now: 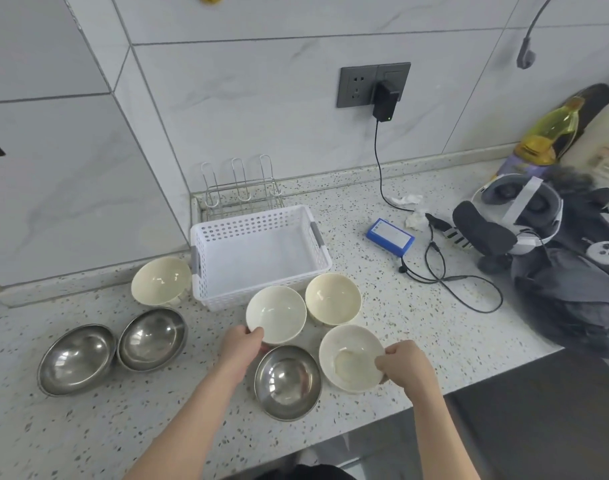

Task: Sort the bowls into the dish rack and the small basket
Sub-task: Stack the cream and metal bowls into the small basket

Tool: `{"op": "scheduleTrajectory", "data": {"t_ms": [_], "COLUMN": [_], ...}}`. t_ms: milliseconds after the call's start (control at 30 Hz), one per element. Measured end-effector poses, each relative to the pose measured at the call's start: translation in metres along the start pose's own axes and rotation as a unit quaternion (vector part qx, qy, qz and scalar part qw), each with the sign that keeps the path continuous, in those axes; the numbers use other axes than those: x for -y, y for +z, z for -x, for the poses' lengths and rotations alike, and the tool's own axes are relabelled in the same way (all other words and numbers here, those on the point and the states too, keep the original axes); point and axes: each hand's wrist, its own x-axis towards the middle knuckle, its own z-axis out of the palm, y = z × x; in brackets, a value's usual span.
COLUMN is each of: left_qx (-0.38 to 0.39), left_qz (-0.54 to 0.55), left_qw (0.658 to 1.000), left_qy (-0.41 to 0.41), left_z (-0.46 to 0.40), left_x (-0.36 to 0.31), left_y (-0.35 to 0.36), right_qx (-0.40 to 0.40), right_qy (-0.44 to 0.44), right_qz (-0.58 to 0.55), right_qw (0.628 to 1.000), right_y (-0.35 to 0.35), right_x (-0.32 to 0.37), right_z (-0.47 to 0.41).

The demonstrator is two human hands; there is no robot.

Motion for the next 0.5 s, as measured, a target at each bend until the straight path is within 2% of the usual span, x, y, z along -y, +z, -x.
{"op": "scheduleTrajectory", "data": {"t_ms": [133, 267, 500], "left_qx": [-0.021, -0.003, 0.007], "left_qz": [-0.002, -0.009, 0.022], "left_qw": [1.0, 1.0, 0.999], "left_qy": [0.011, 0.008, 0.026], "left_z": [0.002, 0.013, 0.036], "left_x": [0.003, 0.001, -0.016], "left_y": [-0.003, -0.018, -0.042], "right_qx": [0.0, 0.009, 0.012], "right_qy": [-0.008, -0.025, -0.081], "right_qz": [0.024, 0.038, -0.06], "right_qw": [1.0, 0.999, 0.995], "right_y": [-0.018, -0.045, -0.059], "right_x": [0.01, 0.026, 0.066], "right_z": [0.003, 0.005, 0.006]}}
